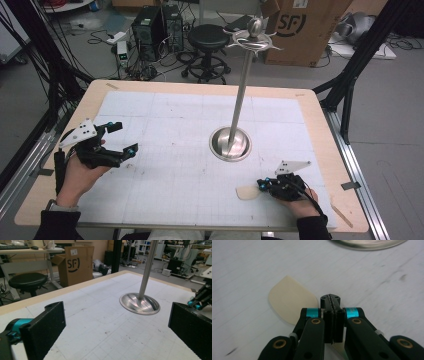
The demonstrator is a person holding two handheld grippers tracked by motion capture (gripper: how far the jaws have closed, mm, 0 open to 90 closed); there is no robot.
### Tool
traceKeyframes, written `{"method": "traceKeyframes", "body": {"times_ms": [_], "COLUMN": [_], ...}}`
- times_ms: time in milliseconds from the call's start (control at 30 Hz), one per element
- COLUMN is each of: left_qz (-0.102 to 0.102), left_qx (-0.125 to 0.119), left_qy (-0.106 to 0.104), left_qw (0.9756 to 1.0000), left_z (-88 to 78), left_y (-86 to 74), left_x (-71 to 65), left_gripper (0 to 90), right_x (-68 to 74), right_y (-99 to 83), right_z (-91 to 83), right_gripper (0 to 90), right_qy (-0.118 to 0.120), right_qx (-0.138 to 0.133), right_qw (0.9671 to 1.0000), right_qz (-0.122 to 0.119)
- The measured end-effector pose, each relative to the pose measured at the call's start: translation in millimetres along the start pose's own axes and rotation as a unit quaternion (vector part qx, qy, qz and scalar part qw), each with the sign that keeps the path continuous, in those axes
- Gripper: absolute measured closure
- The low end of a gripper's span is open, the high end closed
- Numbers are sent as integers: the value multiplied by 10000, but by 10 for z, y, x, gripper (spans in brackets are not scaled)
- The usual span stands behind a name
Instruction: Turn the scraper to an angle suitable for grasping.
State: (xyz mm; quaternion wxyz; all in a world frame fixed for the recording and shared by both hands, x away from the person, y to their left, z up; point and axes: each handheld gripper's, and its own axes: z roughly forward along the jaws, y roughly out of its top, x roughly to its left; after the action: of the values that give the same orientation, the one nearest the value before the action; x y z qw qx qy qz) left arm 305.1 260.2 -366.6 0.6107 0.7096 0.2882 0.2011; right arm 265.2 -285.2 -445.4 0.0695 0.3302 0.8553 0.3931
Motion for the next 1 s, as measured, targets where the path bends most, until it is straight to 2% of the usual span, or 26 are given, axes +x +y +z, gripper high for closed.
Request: {"method": "traceKeyframes", "body": {"times_ms": [167, 233, 267, 300, 333, 367, 500, 600, 633, 667, 700, 733, 767, 867, 1000], "left_qz": [20, 40, 49, 56, 46, 49, 50, 64, 71, 50, 47, 24, 31, 32, 32], "left_qx": [-13, -10, -12, -14, -9, -16, -19, -44, -51, -58, -54, -61, -39, -12, 13], "left_qy": [-21, -38, -44, -46, -35, -33, -45, -55, -62, -48, -54, -57, -60, -70, -84], "left_qw": [10000, 10000, 10000, 10000, 10000, 10000, 10000, 10000, 9999, 10000, 10000, 10000, 10000, 10000, 10000], "left_z": [40, 53, 59, 66, 73, 87, 115, 120, 122, 126, 131, 140, 146, 166, 177], "left_y": [24, 32, 35, 37, 40, 41, 55, 65, 67, 67, 67, 63, 60, 52, 49], "left_x": [-4, -17, -18, -15, -11, -6, -4, -6, -1, 1, 7, 8, 11, 8, 7], "left_gripper": [17, 17, 17, 17, 17, 17, 17, 17, 17, 17, 17, 17, 17, 17, 17], "right_x": [68, 49, 49, 8, 8, -39, -109, -201, -249, -249, -280, -280, -301, -316, -321], "right_y": [-30, -40, -40, -91, -91, -186, -325, -481, -571, -571, -651, -651, -711, -738, -683], "right_z": [-35, -151, -151, -276, -276, -393, -495, -615, -681, -681, -733, -733, -776, -805, -749], "right_gripper": [900, 900, 900, 900, 900, 900, 900, 900, 900, 900, 900, 900, 900, 900, 900], "right_qy": [-57, -169, -169, -246, -246, -385, -533, -645, -743, -743, -856, -856, -901, -1041, -1292], "right_qx": [-27, -199, -199, -316, -316, -302, -253, -371, -393, -393, -352, -352, -407, -426, -403], "right_qw": [9998, 9996, 9996, 9992, 9992, 9986, 9975, 9947, 9924, 9924, 9903, 9903, 9881, 9859, 9833], "right_qz": [-182, -118, -118, 42, 42, 192, 391, 707, 902, 902, 1040, 1040, 1182, 1237, 1215]}}
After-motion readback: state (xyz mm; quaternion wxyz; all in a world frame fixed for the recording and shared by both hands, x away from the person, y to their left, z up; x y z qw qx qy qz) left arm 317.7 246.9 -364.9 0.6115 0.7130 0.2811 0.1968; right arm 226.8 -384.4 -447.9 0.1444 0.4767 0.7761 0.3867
